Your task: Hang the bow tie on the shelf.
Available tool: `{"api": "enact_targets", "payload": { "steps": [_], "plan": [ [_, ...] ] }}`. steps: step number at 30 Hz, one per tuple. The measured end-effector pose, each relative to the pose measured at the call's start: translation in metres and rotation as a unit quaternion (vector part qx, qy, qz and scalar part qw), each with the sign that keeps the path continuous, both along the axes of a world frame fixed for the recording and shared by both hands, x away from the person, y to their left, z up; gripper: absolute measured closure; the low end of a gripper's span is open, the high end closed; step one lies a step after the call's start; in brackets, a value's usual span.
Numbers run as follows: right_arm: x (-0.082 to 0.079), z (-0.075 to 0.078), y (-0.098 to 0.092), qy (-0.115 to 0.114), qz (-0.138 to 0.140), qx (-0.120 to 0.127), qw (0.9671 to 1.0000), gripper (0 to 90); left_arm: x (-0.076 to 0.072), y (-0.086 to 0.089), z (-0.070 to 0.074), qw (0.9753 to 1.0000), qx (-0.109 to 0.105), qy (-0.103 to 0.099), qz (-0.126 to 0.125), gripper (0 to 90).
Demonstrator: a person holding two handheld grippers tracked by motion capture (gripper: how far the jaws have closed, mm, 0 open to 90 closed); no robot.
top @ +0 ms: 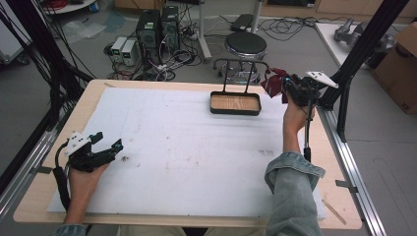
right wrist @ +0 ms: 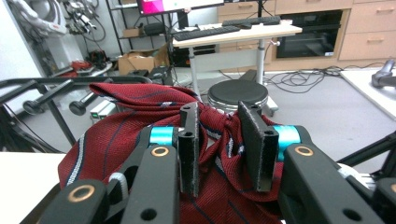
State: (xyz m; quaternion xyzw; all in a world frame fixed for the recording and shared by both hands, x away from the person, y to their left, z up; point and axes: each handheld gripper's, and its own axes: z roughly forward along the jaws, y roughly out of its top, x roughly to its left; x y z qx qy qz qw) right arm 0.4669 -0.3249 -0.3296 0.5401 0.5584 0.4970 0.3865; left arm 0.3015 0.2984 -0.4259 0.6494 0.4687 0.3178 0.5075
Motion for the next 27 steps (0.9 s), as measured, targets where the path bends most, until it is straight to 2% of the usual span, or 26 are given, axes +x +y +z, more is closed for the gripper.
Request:
{"api": "enact_targets", "payload": {
  "steps": [6, 9, 17, 27],
  "plan": [
    [0.006, -0.007, 0.009, 0.026, -0.001, -0.029, 0.9992, 69.7, 0.0, 0.0, 0.0, 1.0, 0.001, -0.001, -0.001, 20.9],
    [0.009, -0.01, 0.013, 0.039, -0.003, -0.056, 0.9976, 69.5, 0.0, 0.0, 0.0, 1.0, 0.001, 0.0, -0.003, 20.9],
    [0.016, -0.02, 0.017, 0.069, -0.008, -0.078, 0.9945, 69.3, 0.0, -0.001, -0.001, 1.0, 0.003, 0.002, -0.006, 20.9],
    [0.023, -0.029, 0.026, 0.077, 0.002, -0.09, 0.993, 68.7, 0.001, -0.001, -0.001, 1.0, 0.002, 0.001, -0.006, 20.9]
  ]
}}
